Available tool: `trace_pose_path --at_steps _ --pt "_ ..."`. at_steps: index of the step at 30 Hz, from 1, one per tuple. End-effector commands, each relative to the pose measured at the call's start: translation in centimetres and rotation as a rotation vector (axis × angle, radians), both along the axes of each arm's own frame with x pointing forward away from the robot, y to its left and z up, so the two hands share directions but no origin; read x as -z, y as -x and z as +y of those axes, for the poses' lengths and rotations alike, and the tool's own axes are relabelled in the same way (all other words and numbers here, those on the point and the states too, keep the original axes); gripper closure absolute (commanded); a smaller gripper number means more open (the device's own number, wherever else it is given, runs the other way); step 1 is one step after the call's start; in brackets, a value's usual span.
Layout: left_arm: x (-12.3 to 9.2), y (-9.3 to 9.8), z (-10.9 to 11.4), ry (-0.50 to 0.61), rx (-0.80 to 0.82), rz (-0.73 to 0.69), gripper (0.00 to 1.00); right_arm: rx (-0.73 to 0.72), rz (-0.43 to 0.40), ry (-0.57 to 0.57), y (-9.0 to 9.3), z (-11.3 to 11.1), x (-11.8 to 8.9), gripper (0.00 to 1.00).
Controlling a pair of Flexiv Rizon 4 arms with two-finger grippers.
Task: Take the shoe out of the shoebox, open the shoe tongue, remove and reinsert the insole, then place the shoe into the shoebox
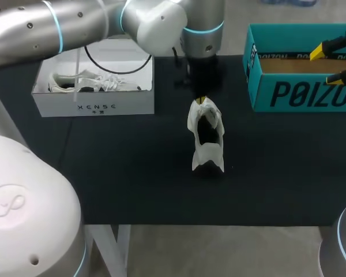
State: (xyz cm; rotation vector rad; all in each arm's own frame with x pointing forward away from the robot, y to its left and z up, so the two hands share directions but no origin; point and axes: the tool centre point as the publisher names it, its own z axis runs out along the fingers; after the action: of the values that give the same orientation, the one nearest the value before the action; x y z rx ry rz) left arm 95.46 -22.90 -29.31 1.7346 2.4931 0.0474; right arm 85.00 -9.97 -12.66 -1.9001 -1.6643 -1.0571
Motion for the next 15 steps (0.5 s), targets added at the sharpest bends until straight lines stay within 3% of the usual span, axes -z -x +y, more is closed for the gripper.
trace_pose_path --at_steps 1,7,15 --pt "-0.4 -0.8 -0.4 0.026 0.010 -0.038 1.00 0.002 0.001 0.002 0.1 0.0 0.0 0.00" --pt "1.1 -1.8 -2.8 0.091 0.037 -0.046 1.00 0.002 0.001 0.002 0.1 0.0 0.0 0.00" --pt "1.9 -0.4 -3.3 0.098 0.059 -0.017 1.00 0.002 0.001 0.002 0.1 0.0 0.0 0.00"
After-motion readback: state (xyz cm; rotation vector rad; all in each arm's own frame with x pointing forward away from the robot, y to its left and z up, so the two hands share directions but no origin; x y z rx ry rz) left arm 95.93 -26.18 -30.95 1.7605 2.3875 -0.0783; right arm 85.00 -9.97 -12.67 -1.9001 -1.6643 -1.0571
